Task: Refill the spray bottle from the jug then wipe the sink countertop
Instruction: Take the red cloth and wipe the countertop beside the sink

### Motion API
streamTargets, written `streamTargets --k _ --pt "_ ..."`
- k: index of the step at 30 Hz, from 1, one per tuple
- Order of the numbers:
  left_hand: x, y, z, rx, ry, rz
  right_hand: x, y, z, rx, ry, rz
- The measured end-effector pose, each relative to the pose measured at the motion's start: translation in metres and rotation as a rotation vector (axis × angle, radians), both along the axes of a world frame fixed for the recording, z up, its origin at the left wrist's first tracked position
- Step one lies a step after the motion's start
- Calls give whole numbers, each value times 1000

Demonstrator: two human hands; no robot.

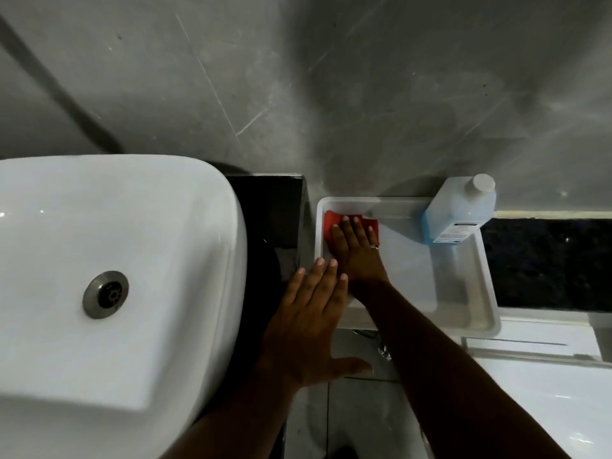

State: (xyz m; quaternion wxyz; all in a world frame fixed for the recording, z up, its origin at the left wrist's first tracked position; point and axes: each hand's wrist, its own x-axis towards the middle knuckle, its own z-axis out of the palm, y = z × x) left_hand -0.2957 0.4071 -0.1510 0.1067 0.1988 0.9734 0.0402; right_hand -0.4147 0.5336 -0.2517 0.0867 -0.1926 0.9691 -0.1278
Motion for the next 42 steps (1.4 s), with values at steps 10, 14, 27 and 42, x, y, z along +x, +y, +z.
streamTargets --k 10,14,27,42 --pt "1 -1 2 -31 87 -5 60 14 78 -760 -163 -400" --pt "30 -9 19 81 4 32 136 20 112 -710 101 -399" --pt "266 -240 34 88 21 227 340 -114 134 -160 -10 -146" --pt "274 -370 19 7 100 498 352 -272 118 196 74 -307"
